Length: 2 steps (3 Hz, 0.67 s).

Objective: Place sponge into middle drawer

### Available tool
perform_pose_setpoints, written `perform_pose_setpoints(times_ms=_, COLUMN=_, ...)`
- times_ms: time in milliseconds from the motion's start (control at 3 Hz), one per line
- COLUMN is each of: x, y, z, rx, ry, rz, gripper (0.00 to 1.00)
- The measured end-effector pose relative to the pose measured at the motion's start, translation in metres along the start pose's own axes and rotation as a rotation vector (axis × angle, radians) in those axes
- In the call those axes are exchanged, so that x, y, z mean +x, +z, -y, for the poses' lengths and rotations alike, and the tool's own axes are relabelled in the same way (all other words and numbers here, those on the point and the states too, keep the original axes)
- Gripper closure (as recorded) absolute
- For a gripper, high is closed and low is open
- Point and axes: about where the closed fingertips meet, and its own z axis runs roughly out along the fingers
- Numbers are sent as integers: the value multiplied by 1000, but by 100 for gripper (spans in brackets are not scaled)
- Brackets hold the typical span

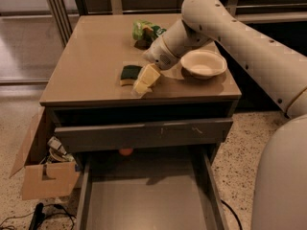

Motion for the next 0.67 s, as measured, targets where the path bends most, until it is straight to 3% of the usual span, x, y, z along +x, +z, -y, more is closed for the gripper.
perform_pose_setpoints(times_ms=333, x=2, y=2, z=1, rx=-1, ry=2, rz=-2, gripper=0)
perform_pose_setpoints(times_ms=667, x=2, y=2, z=1, rx=-1, ry=2, rz=-2, gripper=26)
